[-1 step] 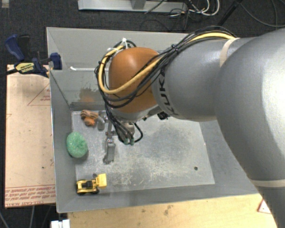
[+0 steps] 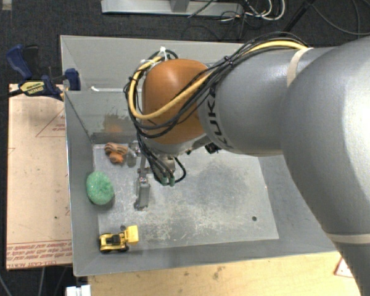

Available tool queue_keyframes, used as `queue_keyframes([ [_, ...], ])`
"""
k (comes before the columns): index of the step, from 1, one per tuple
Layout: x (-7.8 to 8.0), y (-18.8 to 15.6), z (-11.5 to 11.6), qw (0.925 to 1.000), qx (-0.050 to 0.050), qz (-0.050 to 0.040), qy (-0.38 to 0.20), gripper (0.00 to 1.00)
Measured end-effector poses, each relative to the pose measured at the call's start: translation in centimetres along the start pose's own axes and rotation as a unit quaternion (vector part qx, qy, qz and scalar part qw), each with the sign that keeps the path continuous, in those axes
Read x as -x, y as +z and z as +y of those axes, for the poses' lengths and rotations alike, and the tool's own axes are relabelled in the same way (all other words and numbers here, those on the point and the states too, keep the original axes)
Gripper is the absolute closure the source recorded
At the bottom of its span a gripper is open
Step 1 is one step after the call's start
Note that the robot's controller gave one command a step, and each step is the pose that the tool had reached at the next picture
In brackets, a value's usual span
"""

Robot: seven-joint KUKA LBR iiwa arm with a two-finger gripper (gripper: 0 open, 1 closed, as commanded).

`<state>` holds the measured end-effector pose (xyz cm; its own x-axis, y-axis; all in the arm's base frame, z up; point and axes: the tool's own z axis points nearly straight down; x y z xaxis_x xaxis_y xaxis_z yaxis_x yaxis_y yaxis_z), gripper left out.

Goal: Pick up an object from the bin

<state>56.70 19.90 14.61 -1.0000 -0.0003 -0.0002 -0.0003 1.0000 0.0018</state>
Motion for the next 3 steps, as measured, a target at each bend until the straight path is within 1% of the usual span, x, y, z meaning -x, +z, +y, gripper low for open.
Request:
queue_keyframes([
  [1,3.5,4.9,4.0,0.9969,0.001,-0.0067,-0.079,0.00],
  [2,7.2,2.6,4.1,0.9973,0.000,-0.0003,-0.074,0.00],
  [3,2.7,2.7,5.0,0.9828,0.000,-0.0010,-0.184,0.00],
])
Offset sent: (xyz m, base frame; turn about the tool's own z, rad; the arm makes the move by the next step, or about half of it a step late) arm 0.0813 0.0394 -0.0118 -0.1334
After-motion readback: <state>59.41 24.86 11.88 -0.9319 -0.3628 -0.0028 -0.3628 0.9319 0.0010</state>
